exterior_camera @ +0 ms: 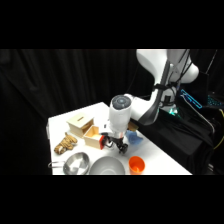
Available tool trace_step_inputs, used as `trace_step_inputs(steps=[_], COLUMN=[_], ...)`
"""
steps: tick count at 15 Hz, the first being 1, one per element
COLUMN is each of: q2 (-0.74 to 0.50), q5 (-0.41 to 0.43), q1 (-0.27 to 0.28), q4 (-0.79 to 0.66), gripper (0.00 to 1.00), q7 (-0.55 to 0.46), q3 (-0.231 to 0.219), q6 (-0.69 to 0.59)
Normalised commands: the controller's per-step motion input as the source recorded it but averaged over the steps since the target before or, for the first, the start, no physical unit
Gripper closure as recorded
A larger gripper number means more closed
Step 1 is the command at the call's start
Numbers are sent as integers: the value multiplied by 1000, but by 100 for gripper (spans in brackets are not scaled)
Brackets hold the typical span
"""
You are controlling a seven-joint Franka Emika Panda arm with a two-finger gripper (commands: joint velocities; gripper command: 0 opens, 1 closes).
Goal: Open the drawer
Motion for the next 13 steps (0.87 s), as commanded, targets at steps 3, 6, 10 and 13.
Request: trace_step_inputs(steps=[3,6,10,13], q2=[-587,-481,-335,-159], q5=[308,339,260,203], q1=[-301,-250,-179,-156], q4=[-64,30,152,248], gripper=[0,0,0,0], q7=[-352,-332,-229,-172], q3=[260,218,124,67], q6=[-609,-570,-484,-390])
